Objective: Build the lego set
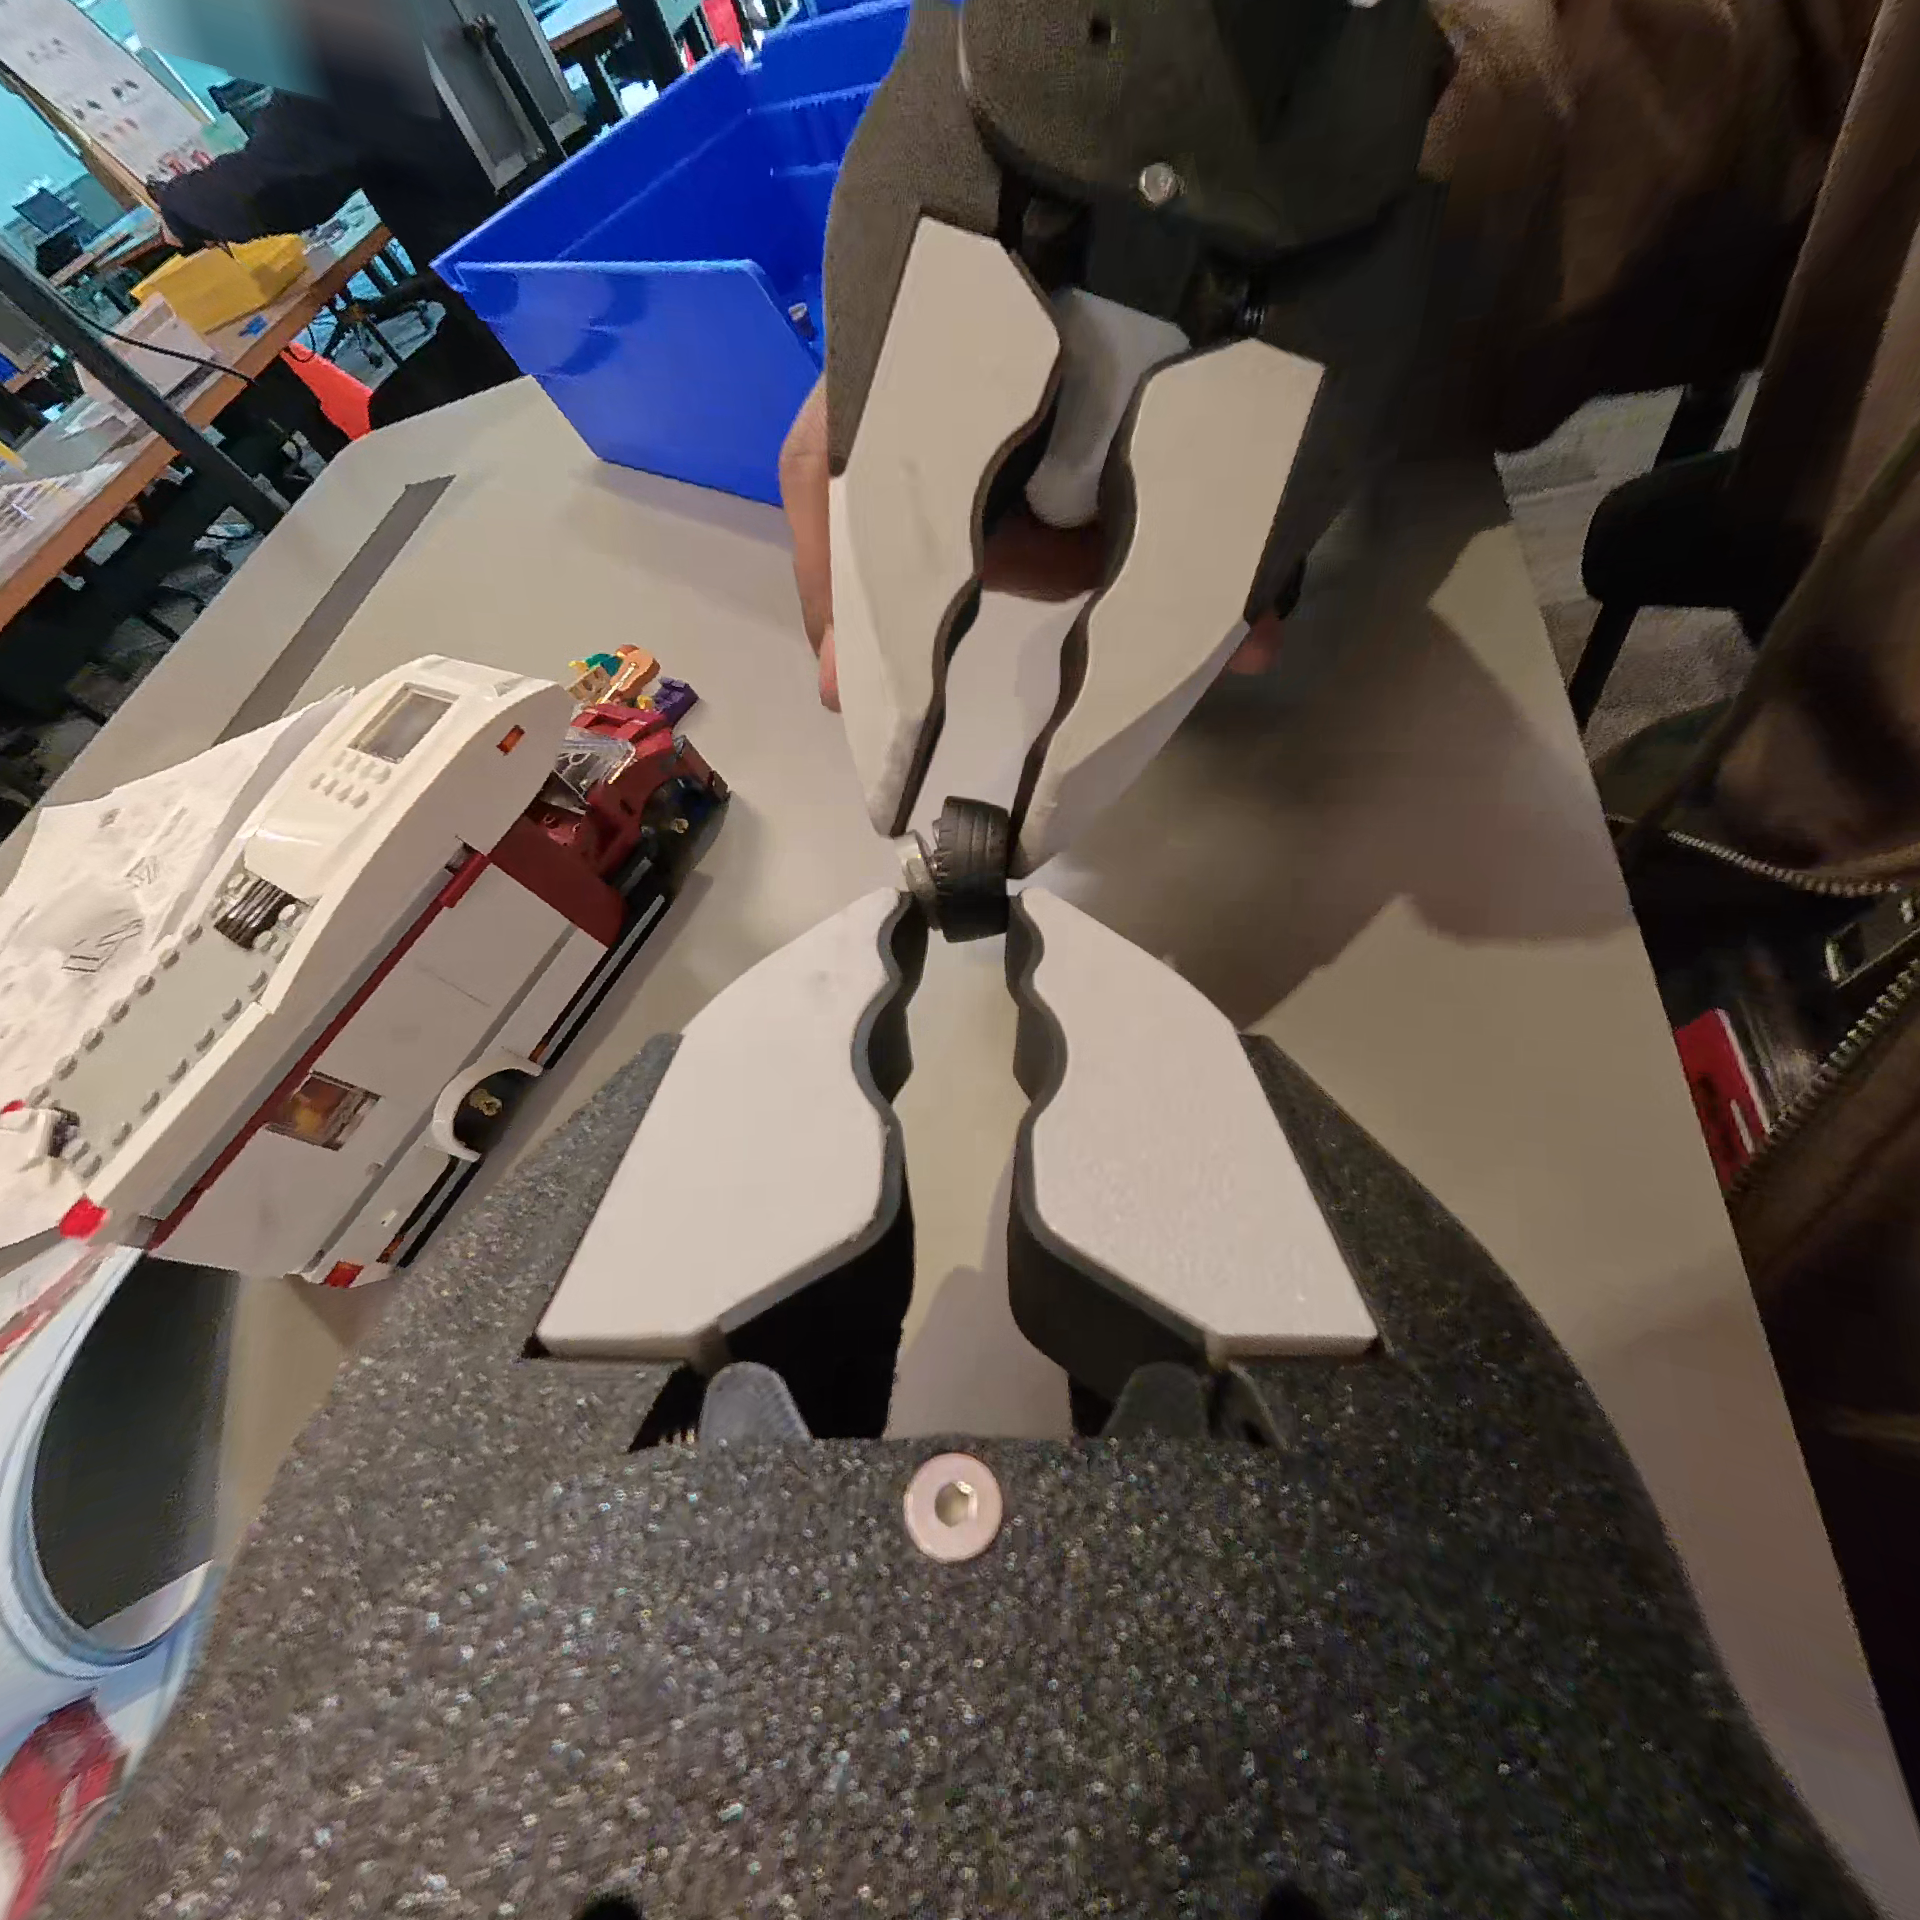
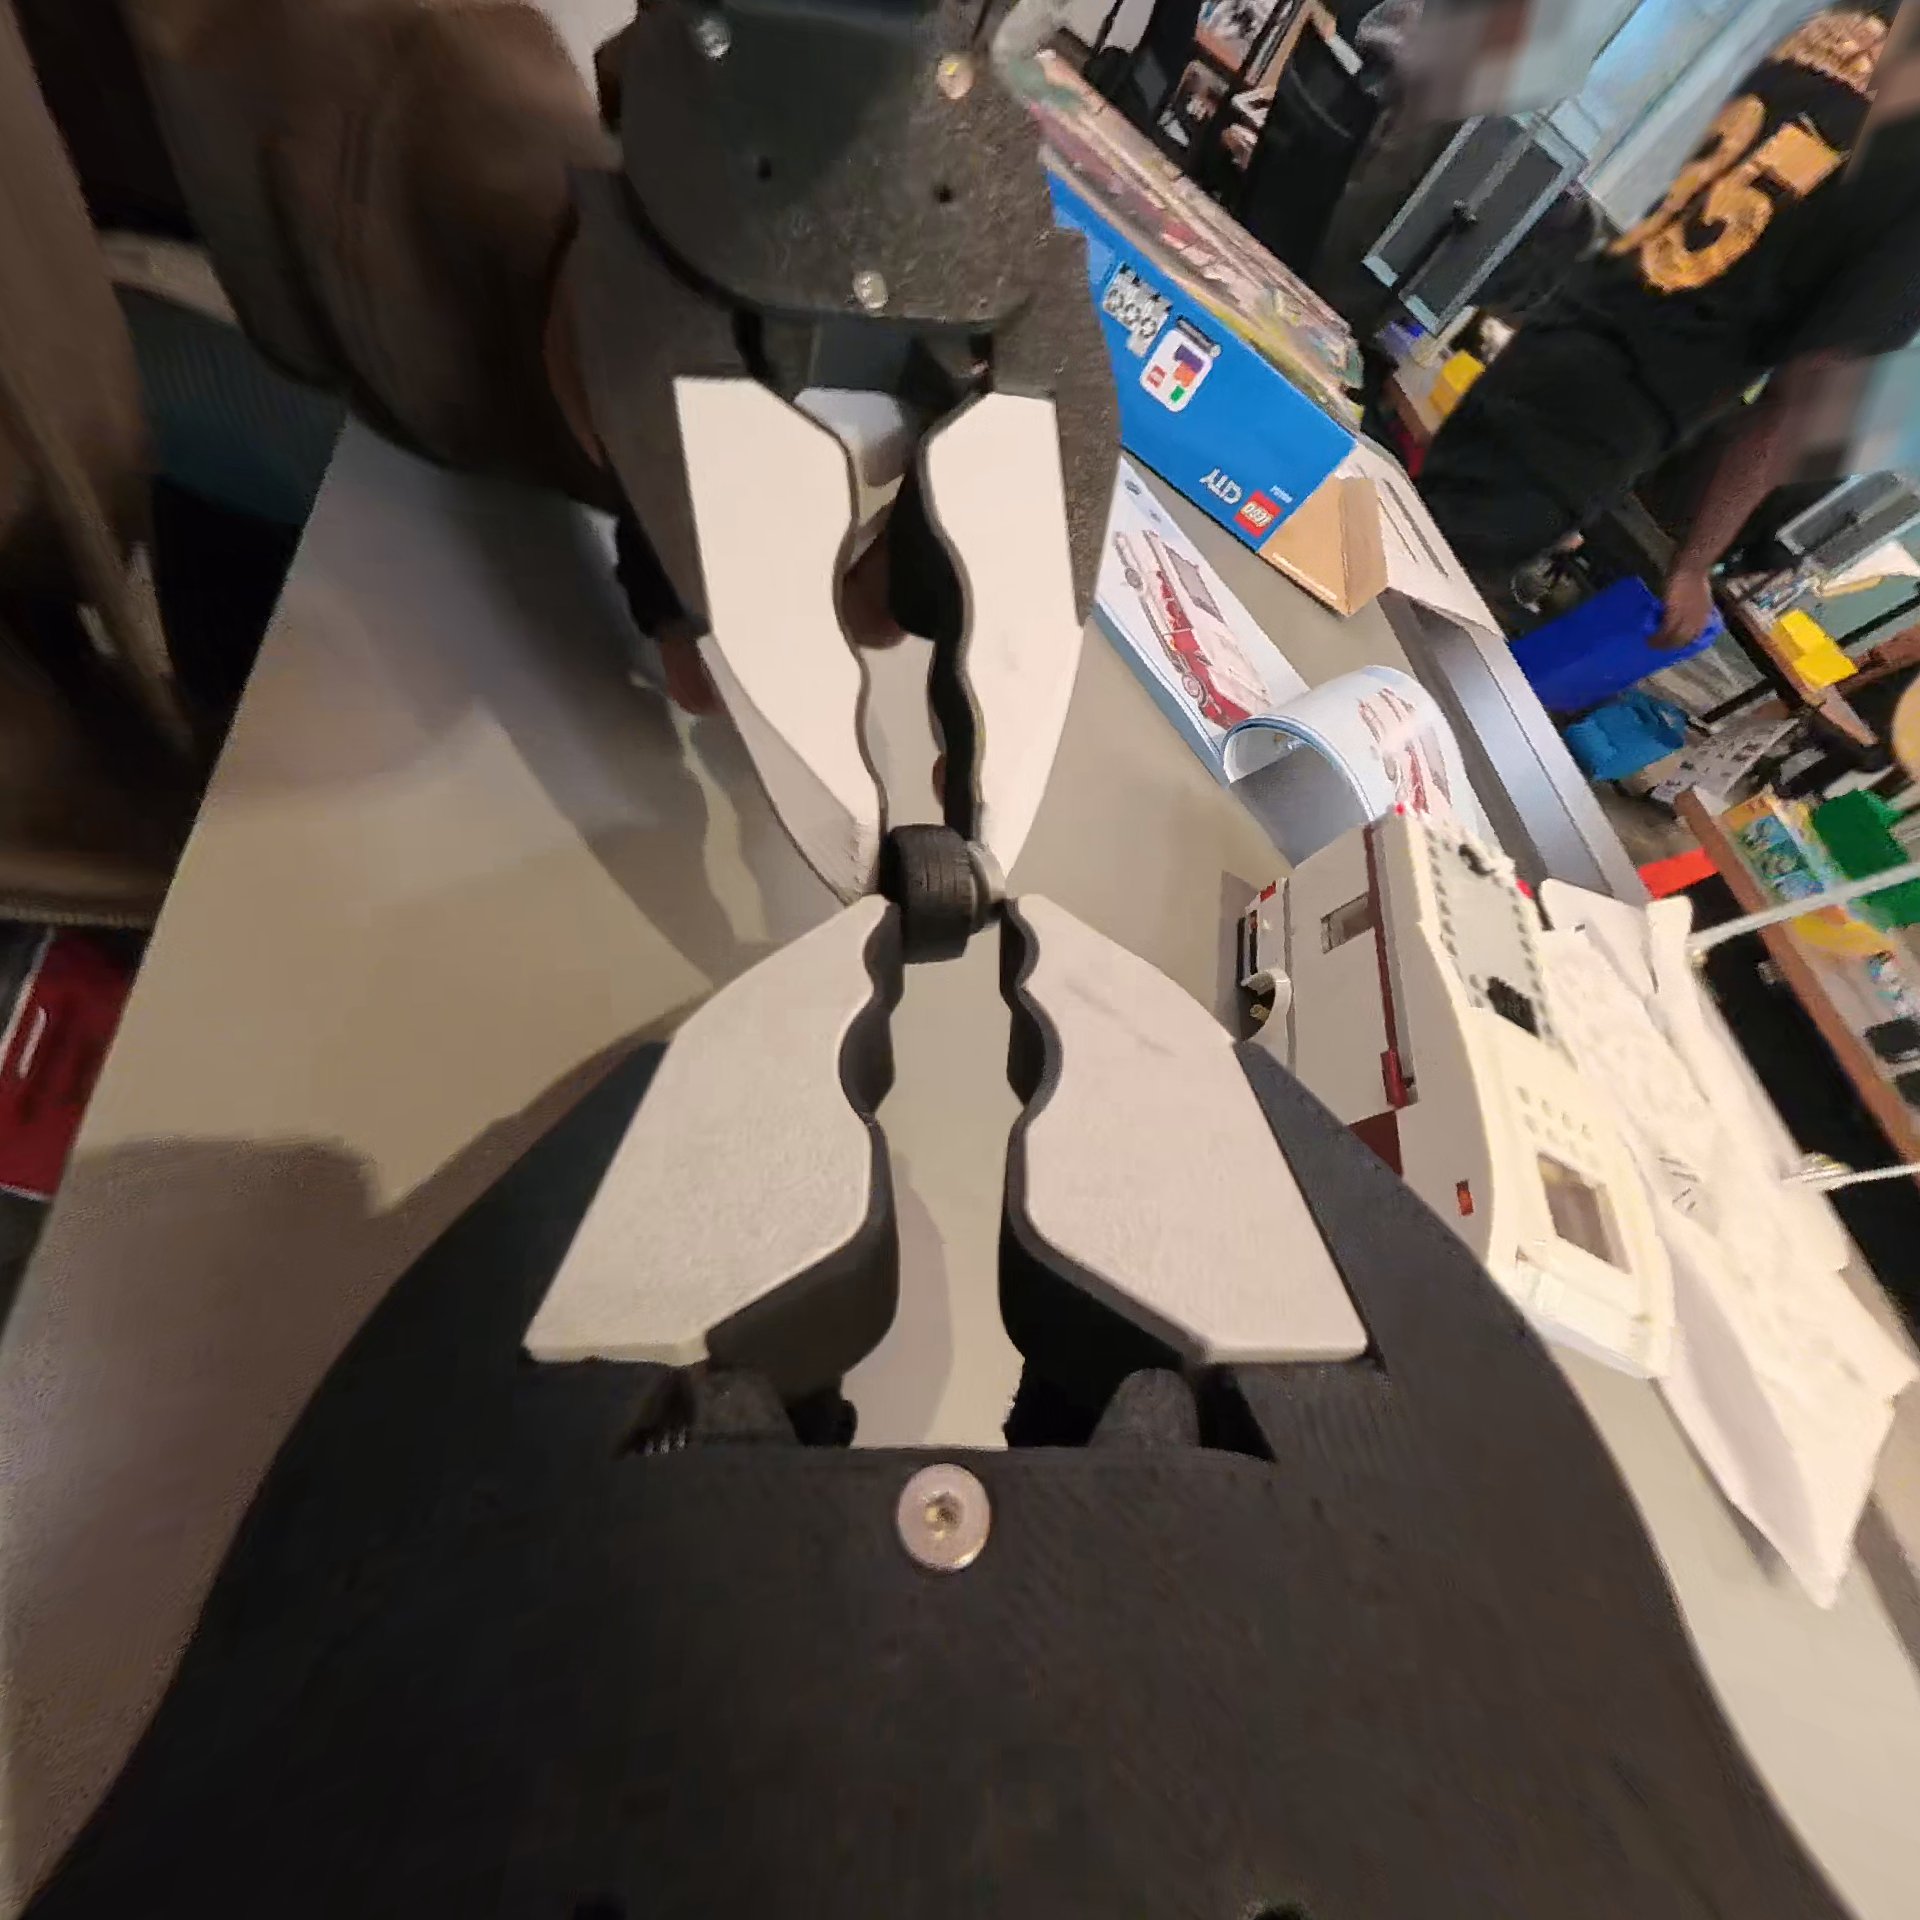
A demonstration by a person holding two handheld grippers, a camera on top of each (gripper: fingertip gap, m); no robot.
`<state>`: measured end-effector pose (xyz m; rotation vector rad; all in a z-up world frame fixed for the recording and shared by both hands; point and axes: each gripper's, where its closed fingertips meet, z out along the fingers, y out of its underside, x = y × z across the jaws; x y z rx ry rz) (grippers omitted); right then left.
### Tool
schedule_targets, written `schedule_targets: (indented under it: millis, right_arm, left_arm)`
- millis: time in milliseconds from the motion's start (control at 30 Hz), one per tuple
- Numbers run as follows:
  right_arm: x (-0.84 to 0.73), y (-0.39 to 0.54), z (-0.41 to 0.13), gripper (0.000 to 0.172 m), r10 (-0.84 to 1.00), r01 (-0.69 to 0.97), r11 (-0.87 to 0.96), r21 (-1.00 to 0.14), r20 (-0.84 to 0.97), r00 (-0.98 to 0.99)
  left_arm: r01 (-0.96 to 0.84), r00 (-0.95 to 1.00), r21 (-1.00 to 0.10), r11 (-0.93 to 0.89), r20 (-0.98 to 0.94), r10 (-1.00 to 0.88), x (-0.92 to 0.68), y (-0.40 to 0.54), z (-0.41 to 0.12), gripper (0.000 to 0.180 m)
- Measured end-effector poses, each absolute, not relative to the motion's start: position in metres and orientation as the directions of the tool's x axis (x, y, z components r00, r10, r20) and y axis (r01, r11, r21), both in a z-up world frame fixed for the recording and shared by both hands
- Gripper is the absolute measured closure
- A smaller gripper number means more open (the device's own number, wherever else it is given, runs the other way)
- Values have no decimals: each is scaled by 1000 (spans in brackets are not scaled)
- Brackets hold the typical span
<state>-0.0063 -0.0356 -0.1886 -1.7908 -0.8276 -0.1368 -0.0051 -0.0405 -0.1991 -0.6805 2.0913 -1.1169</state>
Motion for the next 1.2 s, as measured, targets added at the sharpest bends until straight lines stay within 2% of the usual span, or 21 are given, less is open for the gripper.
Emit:
schedule_targets:
  millis: [100, 400, 600, 800, 867, 1067, 1200]
  right_arm:
    - [-8, -37, -189, 156, 496, 652, -135, -746, 518, 696]
    - [-15, -44, -194, 161, 591, 699, -116, -706, 516, 620]
    - [-13, -41, -192, 160, 551, 700, -108, -706, 543, 633]
    - [-8, -36, -202, 150, 529, 775, -136, -617, 617, 583]
    - [-7, -35, -205, 153, 522, 796, -143, -588, 638, 565]
    - [-10, -37, -212, 158, 569, 824, -135, -550, 638, 519]
    - [-12, -37, -213, 158, 576, 816, -130, -563, 627, 525]
  left_arm:
    - [-106, -645, -821, 560, -372, -668, -8, -42, -199, 164]
    - [-45, -677, -728, 685, -481, -556, -16, -45, -203, 164]
    - [-77, -667, -745, 662, -455, -589, -14, -41, -202, 164]
    - [-158, -631, -748, 645, -426, -648, -8, -34, -208, 165]
    - [-175, -631, -738, 652, -425, -649, -9, -34, -211, 165]
    - [-113, -641, -614, 781, -555, -529, -14, -38, -219, 164]
    - [-104, -647, -599, 794, -565, -512, -16, -38, -220, 165]
